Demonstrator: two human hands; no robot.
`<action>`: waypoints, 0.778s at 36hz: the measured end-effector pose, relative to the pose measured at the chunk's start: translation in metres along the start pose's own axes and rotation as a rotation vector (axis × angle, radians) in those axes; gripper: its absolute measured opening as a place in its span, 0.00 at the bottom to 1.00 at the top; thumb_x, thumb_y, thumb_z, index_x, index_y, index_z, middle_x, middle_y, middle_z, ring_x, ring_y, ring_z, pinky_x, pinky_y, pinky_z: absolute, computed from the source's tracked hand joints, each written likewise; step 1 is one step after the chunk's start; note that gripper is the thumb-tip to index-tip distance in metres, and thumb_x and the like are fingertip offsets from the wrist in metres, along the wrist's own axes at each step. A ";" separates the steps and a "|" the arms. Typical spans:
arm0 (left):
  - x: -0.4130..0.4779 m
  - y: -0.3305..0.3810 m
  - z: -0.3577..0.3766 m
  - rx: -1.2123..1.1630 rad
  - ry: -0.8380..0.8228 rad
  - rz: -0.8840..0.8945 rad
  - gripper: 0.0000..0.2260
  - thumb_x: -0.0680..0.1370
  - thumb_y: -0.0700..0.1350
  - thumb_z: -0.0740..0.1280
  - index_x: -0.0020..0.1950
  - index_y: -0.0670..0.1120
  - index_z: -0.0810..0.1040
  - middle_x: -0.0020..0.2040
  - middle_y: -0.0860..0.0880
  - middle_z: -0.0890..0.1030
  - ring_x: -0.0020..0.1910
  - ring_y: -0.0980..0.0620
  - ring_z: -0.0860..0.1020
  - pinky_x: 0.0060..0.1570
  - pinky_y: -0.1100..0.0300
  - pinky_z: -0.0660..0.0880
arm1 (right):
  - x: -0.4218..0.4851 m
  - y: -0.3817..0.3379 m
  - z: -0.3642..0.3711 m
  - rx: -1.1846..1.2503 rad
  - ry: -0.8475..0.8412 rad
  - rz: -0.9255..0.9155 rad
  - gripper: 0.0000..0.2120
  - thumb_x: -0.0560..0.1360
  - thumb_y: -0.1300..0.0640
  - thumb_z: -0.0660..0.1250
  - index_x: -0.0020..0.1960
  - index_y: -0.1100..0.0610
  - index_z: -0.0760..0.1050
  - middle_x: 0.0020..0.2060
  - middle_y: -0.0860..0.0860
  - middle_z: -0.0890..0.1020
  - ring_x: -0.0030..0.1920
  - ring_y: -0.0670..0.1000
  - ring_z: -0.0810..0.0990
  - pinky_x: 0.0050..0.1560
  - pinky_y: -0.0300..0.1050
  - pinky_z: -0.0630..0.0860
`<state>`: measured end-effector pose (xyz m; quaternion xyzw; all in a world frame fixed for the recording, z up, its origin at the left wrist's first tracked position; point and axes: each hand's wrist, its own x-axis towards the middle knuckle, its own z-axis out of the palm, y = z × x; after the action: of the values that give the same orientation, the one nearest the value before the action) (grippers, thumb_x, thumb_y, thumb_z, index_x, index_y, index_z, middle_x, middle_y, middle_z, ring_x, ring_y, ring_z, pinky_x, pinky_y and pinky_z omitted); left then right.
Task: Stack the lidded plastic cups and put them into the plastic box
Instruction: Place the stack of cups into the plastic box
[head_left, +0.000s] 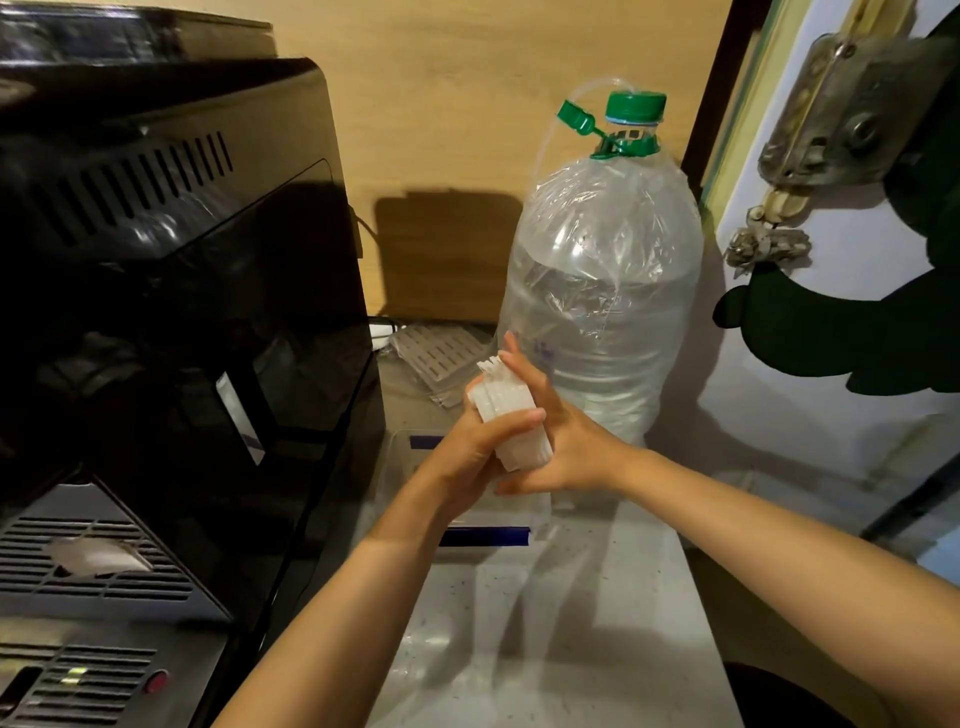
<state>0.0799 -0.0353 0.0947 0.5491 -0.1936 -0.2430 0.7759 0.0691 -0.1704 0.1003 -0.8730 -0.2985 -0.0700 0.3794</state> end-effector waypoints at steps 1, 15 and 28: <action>0.001 0.000 0.001 0.007 0.011 -0.001 0.36 0.65 0.45 0.70 0.71 0.48 0.61 0.67 0.42 0.72 0.64 0.47 0.73 0.53 0.59 0.78 | 0.000 -0.001 0.001 0.017 0.023 0.001 0.55 0.62 0.52 0.76 0.67 0.27 0.38 0.74 0.45 0.40 0.74 0.36 0.45 0.72 0.37 0.58; 0.005 -0.001 -0.016 -0.081 0.016 -0.115 0.31 0.62 0.69 0.65 0.63 0.58 0.72 0.58 0.50 0.80 0.57 0.48 0.78 0.48 0.52 0.79 | -0.004 0.001 0.003 0.215 0.170 0.115 0.49 0.59 0.48 0.74 0.70 0.36 0.46 0.74 0.47 0.56 0.71 0.45 0.64 0.68 0.47 0.68; 0.008 -0.015 -0.041 -0.134 0.196 -0.102 0.12 0.77 0.45 0.60 0.56 0.62 0.73 0.55 0.47 0.77 0.50 0.45 0.79 0.45 0.51 0.78 | 0.004 0.018 0.007 0.398 0.301 0.319 0.47 0.61 0.58 0.78 0.68 0.41 0.51 0.62 0.34 0.61 0.64 0.41 0.64 0.57 0.21 0.64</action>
<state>0.1071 -0.0137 0.0677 0.5262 -0.0721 -0.2397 0.8127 0.0822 -0.1731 0.0854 -0.7970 -0.1058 -0.0780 0.5894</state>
